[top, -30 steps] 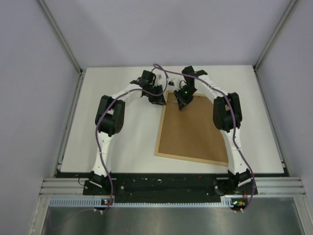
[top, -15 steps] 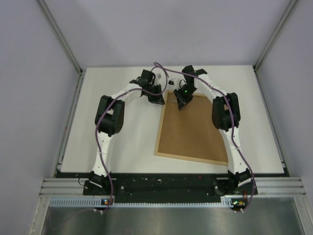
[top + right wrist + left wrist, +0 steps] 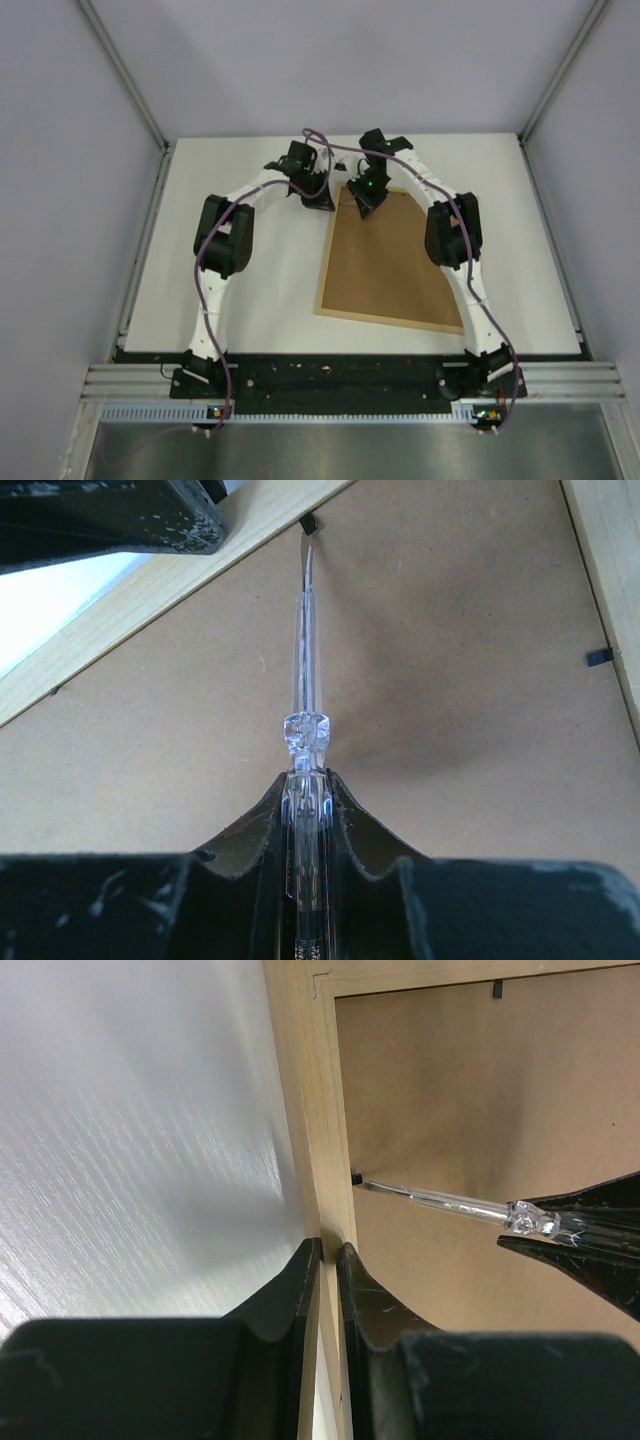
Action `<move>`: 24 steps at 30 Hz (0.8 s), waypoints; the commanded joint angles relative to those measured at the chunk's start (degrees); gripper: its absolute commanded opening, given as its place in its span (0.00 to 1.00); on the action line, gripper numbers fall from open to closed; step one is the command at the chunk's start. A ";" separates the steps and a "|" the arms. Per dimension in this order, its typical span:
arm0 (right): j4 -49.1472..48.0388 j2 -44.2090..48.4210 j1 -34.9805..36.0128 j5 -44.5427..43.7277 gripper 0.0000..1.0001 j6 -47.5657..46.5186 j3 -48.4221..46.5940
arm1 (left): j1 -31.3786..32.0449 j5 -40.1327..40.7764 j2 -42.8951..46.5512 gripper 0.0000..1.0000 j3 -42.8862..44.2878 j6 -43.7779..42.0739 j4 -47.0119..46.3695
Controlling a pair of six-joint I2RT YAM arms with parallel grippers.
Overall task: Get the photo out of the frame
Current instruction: Release the photo frame item from the photo frame.
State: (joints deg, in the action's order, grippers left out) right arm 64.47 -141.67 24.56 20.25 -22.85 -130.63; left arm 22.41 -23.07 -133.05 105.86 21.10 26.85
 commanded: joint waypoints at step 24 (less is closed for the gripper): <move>-11.38 -2.56 18.76 -11.72 0.00 -8.96 -8.68 | 5.45 -3.03 -3.97 0.04 -0.57 -1.85 1.10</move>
State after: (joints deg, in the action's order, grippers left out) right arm 66.94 -142.74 31.35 3.49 -22.94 -136.31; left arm 22.15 -22.59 -133.05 105.86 22.81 26.92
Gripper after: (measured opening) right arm 0.149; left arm 0.135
